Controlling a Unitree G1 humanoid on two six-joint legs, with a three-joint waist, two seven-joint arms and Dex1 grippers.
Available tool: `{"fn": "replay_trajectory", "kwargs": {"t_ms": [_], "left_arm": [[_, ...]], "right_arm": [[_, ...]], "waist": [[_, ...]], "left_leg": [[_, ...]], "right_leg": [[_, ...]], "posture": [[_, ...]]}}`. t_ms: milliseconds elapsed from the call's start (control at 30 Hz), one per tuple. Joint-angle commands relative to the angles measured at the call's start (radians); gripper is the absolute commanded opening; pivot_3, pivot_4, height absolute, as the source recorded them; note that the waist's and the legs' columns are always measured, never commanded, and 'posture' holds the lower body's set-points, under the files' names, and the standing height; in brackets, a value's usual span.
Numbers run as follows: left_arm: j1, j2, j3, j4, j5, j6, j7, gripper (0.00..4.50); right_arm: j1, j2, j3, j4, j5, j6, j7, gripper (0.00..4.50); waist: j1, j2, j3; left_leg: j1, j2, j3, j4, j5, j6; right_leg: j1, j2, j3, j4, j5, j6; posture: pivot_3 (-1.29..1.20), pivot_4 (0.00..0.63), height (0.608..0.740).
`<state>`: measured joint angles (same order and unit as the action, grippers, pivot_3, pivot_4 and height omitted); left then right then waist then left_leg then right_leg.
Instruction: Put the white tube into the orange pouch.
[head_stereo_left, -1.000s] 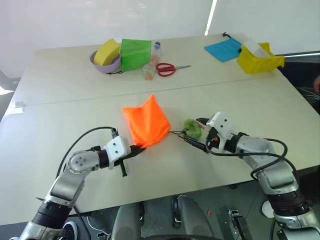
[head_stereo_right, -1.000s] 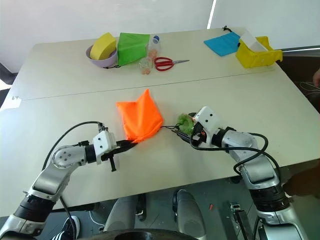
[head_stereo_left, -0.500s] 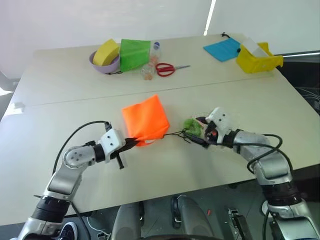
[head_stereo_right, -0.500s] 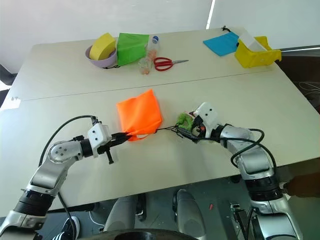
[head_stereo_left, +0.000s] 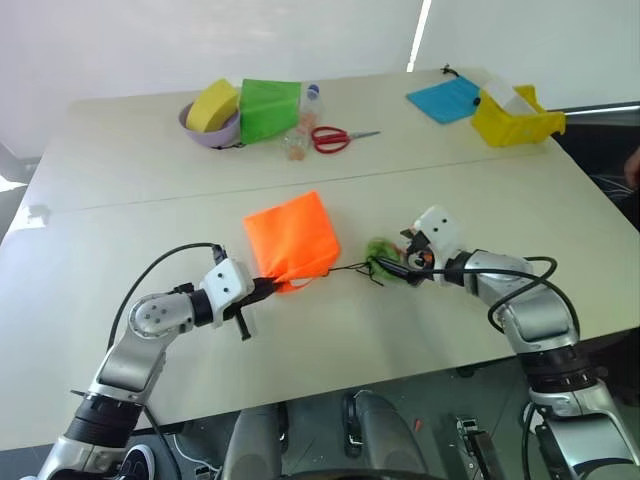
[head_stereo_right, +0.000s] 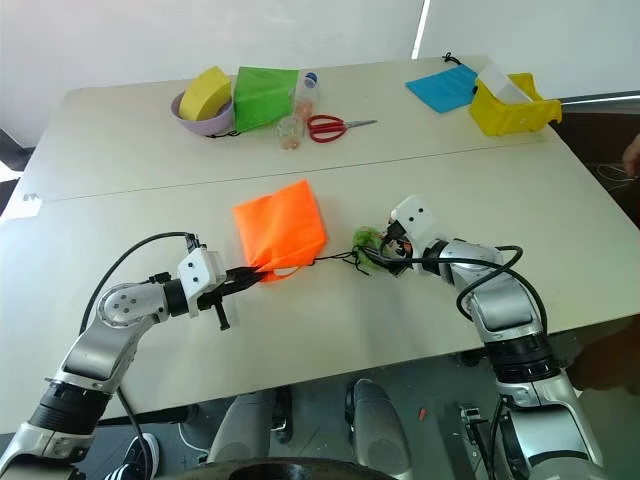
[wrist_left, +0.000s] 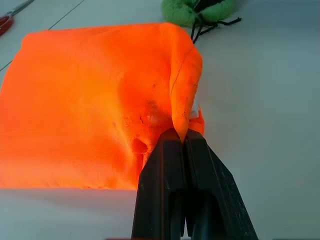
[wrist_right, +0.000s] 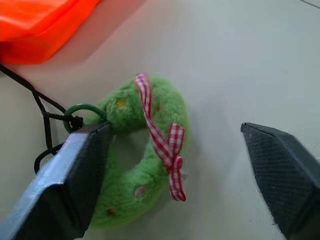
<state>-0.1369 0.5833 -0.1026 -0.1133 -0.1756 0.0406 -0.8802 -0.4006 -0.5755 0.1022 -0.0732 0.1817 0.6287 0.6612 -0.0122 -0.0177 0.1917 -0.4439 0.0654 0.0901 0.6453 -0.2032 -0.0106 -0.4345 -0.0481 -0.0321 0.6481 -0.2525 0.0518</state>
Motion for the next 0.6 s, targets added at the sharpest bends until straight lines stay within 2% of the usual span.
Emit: {"fn": "replay_trajectory", "kwargs": {"t_ms": [33,133,167,300,467,600], "left_arm": [[-0.004,-0.004,0.004,-0.038,-0.006,0.004,0.008,0.0],[-0.007,-0.007,0.0,-0.041,-0.005,0.009,0.009,0.0],[-0.009,-0.008,-0.001,-0.04,-0.004,0.009,0.009,0.0],[0.0,-0.005,0.001,-0.048,-0.005,0.011,0.007,0.0],[0.02,0.014,0.031,-0.06,-0.028,0.018,-0.001,0.0],[0.03,0.016,0.028,-0.064,-0.029,0.014,-0.003,0.0]], "right_arm": [[0.01,-0.033,0.014,-0.014,-0.006,0.036,0.031,1.99],[0.022,-0.034,0.014,-0.019,-0.009,0.041,0.036,0.41],[0.023,-0.036,0.014,-0.024,-0.011,0.034,0.04,0.03],[0.057,-0.056,-0.047,-0.097,0.054,0.053,0.084,0.03],[0.219,-0.215,-0.119,-0.241,0.161,0.063,0.261,0.03],[0.29,-0.336,-0.167,-0.263,0.208,0.056,0.359,0.03]], "waist": [[0.001,0.0,0.0],[0.002,0.0,0.0],[0.002,0.0,0.0],[0.004,0.0,0.0],[0.015,0.0,0.0],[0.016,0.0,0.0]], "left_leg": [[0.0,0.0,0.0,0.0,0.0,0.0],[0.0,0.0,0.0,0.0,0.0,0.0],[0.0,0.0,0.0,0.0,0.0,0.0],[0.0,0.0,0.0,0.001,0.0,0.0],[-0.001,0.0,0.0,0.0,-0.001,0.002],[0.001,0.0,0.001,0.001,-0.001,0.002]], "right_leg": [[0.0,0.0,0.0,0.0,0.0,0.0],[0.001,0.0,0.0,0.0,0.0,0.0],[0.001,0.0,0.0,0.0,0.0,0.0],[0.001,0.0,0.0,0.0,0.0,0.0],[0.001,-0.001,0.0,-0.001,0.0,0.0],[0.001,-0.001,0.0,-0.001,0.0,0.0]], "posture": [[0.0,0.15,0.74],[0.0,0.15,0.74],[0.0,0.15,0.74],[0.0,0.15,0.74],[0.0,0.15,0.74],[0.0,0.15,0.74]]}}
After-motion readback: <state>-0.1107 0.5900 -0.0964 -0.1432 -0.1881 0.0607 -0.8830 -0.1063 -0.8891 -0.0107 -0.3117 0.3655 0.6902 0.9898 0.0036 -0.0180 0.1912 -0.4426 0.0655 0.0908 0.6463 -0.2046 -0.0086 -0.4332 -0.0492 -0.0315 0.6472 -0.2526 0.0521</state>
